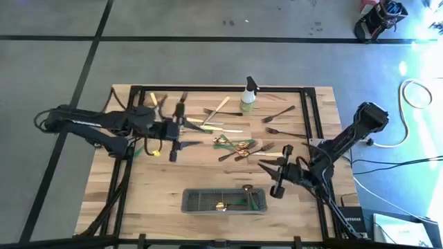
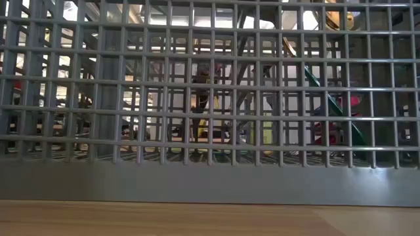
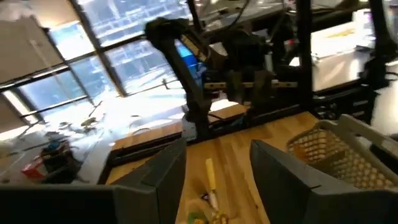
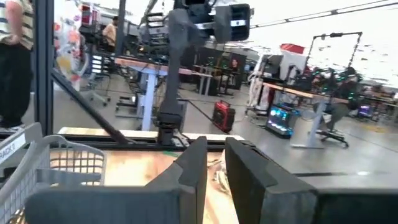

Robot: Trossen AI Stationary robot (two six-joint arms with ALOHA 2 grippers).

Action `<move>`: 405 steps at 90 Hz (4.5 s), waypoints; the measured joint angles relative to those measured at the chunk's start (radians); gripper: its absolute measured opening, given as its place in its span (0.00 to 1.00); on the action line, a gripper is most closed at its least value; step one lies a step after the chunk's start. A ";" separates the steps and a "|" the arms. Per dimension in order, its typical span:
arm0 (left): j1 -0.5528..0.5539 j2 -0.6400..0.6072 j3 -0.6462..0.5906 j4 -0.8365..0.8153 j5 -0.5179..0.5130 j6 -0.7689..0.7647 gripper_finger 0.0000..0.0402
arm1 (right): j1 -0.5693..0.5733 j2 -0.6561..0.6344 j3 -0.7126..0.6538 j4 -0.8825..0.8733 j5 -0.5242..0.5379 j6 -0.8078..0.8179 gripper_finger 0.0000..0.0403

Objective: Sort silverware
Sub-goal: Put the middle green spoon into the gray cutlery rack

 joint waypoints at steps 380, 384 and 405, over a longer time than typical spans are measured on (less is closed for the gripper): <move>-0.139 0.292 0.089 -0.504 -0.420 0.983 0.00 | -0.720 0.430 0.670 -0.827 -1.056 0.619 0.43; -0.144 0.292 0.089 -0.497 -0.438 0.997 0.00 | -0.720 0.431 0.670 -0.824 -1.057 0.620 0.43; -0.179 0.293 0.089 -0.443 -0.527 1.094 0.00 | -0.720 0.433 0.670 -0.827 -1.056 0.643 0.39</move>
